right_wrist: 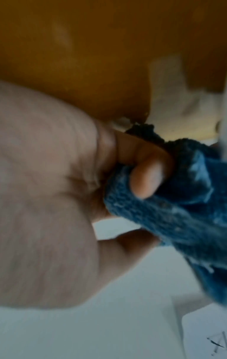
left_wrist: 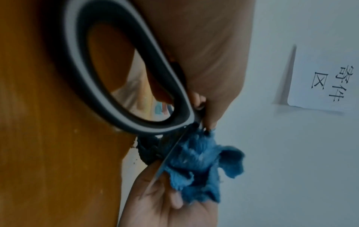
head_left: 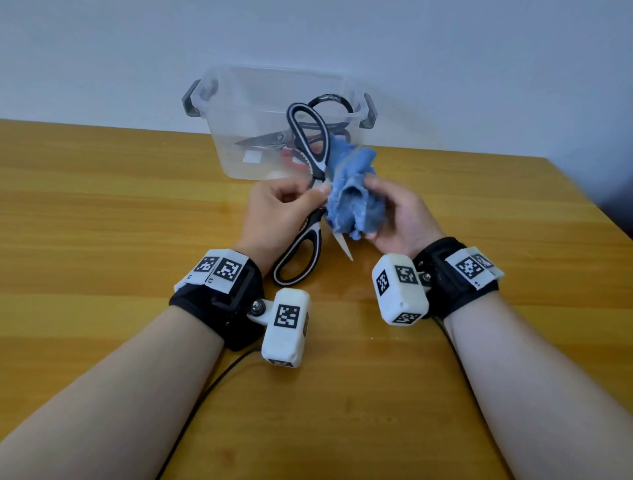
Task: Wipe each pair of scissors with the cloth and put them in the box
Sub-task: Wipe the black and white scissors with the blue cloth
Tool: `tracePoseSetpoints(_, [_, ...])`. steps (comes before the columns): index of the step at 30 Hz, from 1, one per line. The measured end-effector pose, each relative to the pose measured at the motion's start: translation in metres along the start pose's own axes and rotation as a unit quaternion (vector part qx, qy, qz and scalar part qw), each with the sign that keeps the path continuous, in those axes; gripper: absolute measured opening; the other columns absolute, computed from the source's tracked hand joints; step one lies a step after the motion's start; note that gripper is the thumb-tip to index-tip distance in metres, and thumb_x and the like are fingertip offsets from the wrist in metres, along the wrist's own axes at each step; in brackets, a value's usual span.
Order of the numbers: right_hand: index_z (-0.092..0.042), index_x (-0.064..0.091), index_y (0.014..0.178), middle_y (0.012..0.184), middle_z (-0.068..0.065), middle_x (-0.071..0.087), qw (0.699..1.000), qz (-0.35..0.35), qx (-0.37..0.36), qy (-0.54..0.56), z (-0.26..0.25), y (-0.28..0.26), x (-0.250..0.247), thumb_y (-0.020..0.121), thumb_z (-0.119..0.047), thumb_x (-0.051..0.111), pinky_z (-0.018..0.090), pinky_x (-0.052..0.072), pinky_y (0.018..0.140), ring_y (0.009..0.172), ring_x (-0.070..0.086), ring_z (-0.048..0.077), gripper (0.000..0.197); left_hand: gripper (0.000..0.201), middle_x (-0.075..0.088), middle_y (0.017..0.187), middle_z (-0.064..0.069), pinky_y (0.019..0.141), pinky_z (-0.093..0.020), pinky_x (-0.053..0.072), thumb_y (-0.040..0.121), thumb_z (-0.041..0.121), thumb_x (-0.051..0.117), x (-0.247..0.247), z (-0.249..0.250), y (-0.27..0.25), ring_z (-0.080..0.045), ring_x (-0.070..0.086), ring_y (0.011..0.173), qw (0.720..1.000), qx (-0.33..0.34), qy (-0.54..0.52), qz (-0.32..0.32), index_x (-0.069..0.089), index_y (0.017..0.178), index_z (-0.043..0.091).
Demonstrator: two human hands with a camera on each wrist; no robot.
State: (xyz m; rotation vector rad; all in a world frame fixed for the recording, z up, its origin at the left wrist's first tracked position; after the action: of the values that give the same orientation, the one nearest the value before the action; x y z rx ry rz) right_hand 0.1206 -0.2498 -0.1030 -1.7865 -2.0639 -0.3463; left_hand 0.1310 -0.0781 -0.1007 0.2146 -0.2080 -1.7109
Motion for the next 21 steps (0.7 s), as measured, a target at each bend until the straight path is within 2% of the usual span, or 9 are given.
tracePoseSetpoints(3, [-0.004, 0.069, 0.101, 0.085, 0.017, 0.064, 0.996, 0.001, -0.004, -0.084, 0.004, -0.001, 0.005, 0.092, -0.012, 0.063, 0.020, 0.037, 0.033, 0.050, 0.057, 0.019, 0.014, 0.039, 0.061, 0.076, -0.035, 0.064, -0.033, 0.037, 0.095, 0.019, 0.071, 0.003, -0.001, -0.001, -0.022, 0.048, 0.070, 0.999, -0.003, 0.028, -0.030, 0.065, 0.084, -0.018])
tracePoseSetpoints(5, [-0.004, 0.070, 0.095, 0.078, 0.017, 0.065, 0.993, 0.031, -0.015, -0.110, 0.004, -0.001, 0.002, 0.095, -0.011, 0.060, 0.017, 0.032, 0.029, 0.041, 0.053, 0.015, 0.012, 0.037, 0.062, 0.078, -0.038, 0.061, -0.032, 0.035, 0.096, 0.023, 0.071, 0.004, -0.002, -0.001, -0.021, 0.045, 0.067, 0.998, -0.006, 0.051, -0.047, 0.070, 0.085, -0.013])
tracePoseSetpoints(7, [-0.002, 0.069, 0.091, 0.076, 0.018, 0.064, 0.989, 0.059, -0.021, -0.131, 0.003, 0.001, -0.001, 0.097, -0.012, 0.061, 0.017, 0.028, 0.028, 0.039, 0.050, 0.015, 0.014, 0.031, 0.065, 0.076, -0.033, 0.055, -0.028, 0.035, 0.097, 0.022, 0.071, 0.004, -0.001, -0.002, -0.018, 0.045, 0.063, 0.996, -0.011, 0.067, -0.056, 0.075, 0.085, -0.006])
tracePoseSetpoints(10, [0.000, 0.067, 0.090, 0.071, 0.015, 0.063, 0.987, 0.089, -0.032, -0.130, 0.006, 0.004, -0.002, 0.098, -0.012, 0.062, 0.017, 0.025, 0.028, 0.038, 0.047, 0.012, 0.015, 0.022, 0.070, 0.079, -0.030, 0.059, -0.028, 0.038, 0.096, 0.019, 0.072, 0.006, -0.001, -0.002, -0.019, 0.049, 0.066, 0.996, -0.016, 0.067, -0.055, 0.079, 0.085, 0.001])
tracePoseSetpoints(12, [-0.002, 0.068, 0.089, 0.065, 0.008, 0.065, 0.987, 0.103, -0.045, -0.112, 0.006, 0.004, -0.002, 0.099, -0.011, 0.062, 0.017, 0.025, 0.029, 0.039, 0.048, 0.011, 0.015, 0.019, 0.068, 0.072, -0.025, 0.055, -0.026, 0.036, 0.095, 0.019, 0.074, 0.006, -0.002, -0.002, -0.017, 0.046, 0.063, 0.997, -0.018, 0.062, -0.047, 0.080, 0.084, 0.003])
tracePoseSetpoints(14, [-0.001, 0.067, 0.087, 0.067, 0.010, 0.066, 0.988, 0.115, -0.059, -0.083, 0.002, 0.003, -0.003, 0.098, -0.011, 0.062, 0.018, 0.026, 0.029, 0.040, 0.051, 0.013, 0.015, 0.020, 0.064, 0.068, -0.021, 0.053, -0.021, 0.033, 0.094, 0.020, 0.075, 0.007, -0.003, -0.002, -0.015, 0.044, 0.061, 0.997, -0.018, 0.062, -0.041, 0.080, 0.082, 0.004])
tracePoseSetpoints(16, [-0.002, 0.064, 0.082, 0.069, 0.014, 0.063, 0.987, 0.138, -0.064, -0.048, 0.000, 0.003, -0.007, 0.098, -0.013, 0.063, 0.019, 0.027, 0.030, 0.042, 0.051, 0.015, 0.019, 0.018, 0.065, 0.068, -0.018, 0.055, -0.022, 0.036, 0.092, 0.021, 0.077, 0.007, -0.003, -0.002, -0.014, 0.047, 0.062, 0.997, -0.019, 0.064, -0.042, 0.080, 0.081, 0.007])
tracePoseSetpoints(18, [-0.005, 0.062, 0.080, 0.067, 0.011, 0.058, 0.984, 0.164, -0.065, -0.029, -0.001, 0.005, -0.012, 0.098, -0.016, 0.064, 0.019, 0.026, 0.031, 0.042, 0.047, 0.013, 0.021, 0.015, 0.067, 0.068, -0.012, 0.058, -0.025, 0.040, 0.091, 0.020, 0.078, 0.007, -0.003, -0.002, -0.013, 0.052, 0.064, 0.997, -0.024, 0.066, -0.046, 0.081, 0.078, 0.013])
tracePoseSetpoints(21, [-0.003, 0.060, 0.096, 0.073, 0.011, 0.057, 0.981, 0.175, -0.076, 0.040, -0.002, 0.008, -0.022, 0.101, -0.018, 0.060, 0.020, 0.027, 0.032, 0.044, 0.044, 0.012, 0.016, 0.022, 0.063, 0.063, -0.001, 0.057, -0.019, 0.041, 0.091, 0.018, 0.078, 0.007, -0.003, -0.003, -0.008, 0.053, 0.057, 0.996, -0.035, 0.061, -0.047, 0.076, 0.070, 0.014])
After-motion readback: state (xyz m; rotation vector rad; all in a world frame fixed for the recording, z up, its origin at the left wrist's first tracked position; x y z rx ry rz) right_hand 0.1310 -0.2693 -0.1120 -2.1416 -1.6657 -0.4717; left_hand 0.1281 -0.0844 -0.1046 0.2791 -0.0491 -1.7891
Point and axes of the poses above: each hand's wrist, its own y-axis towards the middle knuckle, its own x-axis out of the palm, z = x × y, the point moved 4 cm from there along y, towards the middle knuckle
